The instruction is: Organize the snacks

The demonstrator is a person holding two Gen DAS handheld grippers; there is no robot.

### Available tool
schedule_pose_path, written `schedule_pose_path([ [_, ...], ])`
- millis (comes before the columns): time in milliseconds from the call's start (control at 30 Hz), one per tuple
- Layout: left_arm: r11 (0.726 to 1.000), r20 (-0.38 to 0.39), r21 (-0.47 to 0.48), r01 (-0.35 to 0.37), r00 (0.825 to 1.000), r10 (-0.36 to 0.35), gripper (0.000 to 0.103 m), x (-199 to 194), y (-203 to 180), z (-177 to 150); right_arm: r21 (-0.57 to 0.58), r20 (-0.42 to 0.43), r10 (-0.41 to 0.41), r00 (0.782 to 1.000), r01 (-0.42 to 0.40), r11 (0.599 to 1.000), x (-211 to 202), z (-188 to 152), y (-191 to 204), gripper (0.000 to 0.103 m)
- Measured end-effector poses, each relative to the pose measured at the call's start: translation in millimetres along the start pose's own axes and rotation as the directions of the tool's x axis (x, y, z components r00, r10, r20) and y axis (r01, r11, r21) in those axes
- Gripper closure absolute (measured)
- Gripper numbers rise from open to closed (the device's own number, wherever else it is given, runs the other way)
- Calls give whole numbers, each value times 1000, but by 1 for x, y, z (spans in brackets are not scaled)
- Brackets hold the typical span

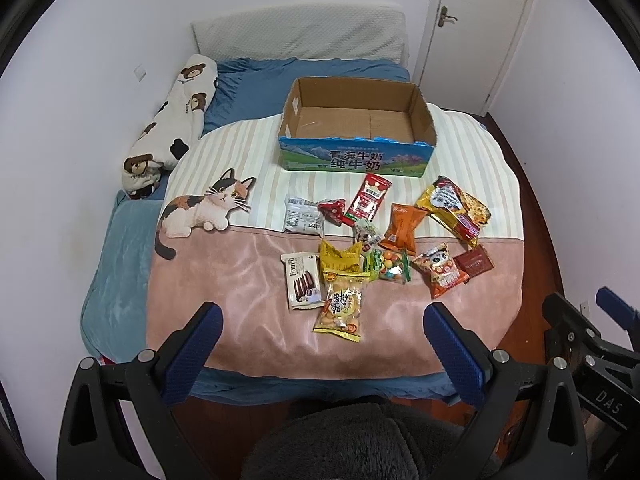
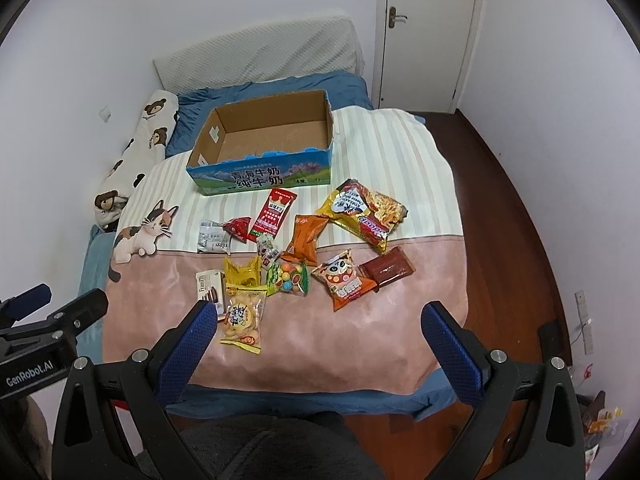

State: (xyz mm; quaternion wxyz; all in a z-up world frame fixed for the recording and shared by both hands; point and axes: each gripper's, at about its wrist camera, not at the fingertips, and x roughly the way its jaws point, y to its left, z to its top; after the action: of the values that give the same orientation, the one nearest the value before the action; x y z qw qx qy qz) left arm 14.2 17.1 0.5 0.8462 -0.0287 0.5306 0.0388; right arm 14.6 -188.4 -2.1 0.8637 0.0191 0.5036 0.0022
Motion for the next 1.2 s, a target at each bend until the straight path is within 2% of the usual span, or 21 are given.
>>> schedule_pose_path([
  [267, 998, -43, -40, -51, 998, 49, 0, 51, 9, 7, 71, -77, 10, 997, -5, 997, 54, 3, -16, 0],
  [333, 998, -77, -44, -53, 996, 49, 0, 71, 11, 10, 89, -105, 19, 994, -10, 996, 75, 6, -20, 0],
  [533, 997, -104, -17, -75, 992, 73, 0, 122, 4, 29, 69, -154, 15, 988, -5, 998, 138, 31, -30, 0],
  [833, 999, -181, 34, -14, 983, 20, 0, 214, -27, 65, -131, -257, -72, 964, 39, 991, 243, 74, -44, 0],
  [900, 999, -227, 38, 0, 974, 8, 0, 242, -39, 71, -177, -297, -74, 952, 21, 984, 268, 84, -49, 0],
  [967, 999, -289, 24, 26, 957, -18, 0, 270, -48, 76, -223, -340, -60, 938, -19, 975, 292, 94, -53, 0],
  [1100, 999, -321, 34, -1, 947, 12, 0, 309, -73, 83, -348, -395, -65, 917, -84, 934, 341, 110, -57, 0],
  [1200, 1000, -356, 25, 12, 935, -2, 0, 337, -89, 88, -452, -426, -110, 898, -107, 885, 380, 115, -57, 0],
])
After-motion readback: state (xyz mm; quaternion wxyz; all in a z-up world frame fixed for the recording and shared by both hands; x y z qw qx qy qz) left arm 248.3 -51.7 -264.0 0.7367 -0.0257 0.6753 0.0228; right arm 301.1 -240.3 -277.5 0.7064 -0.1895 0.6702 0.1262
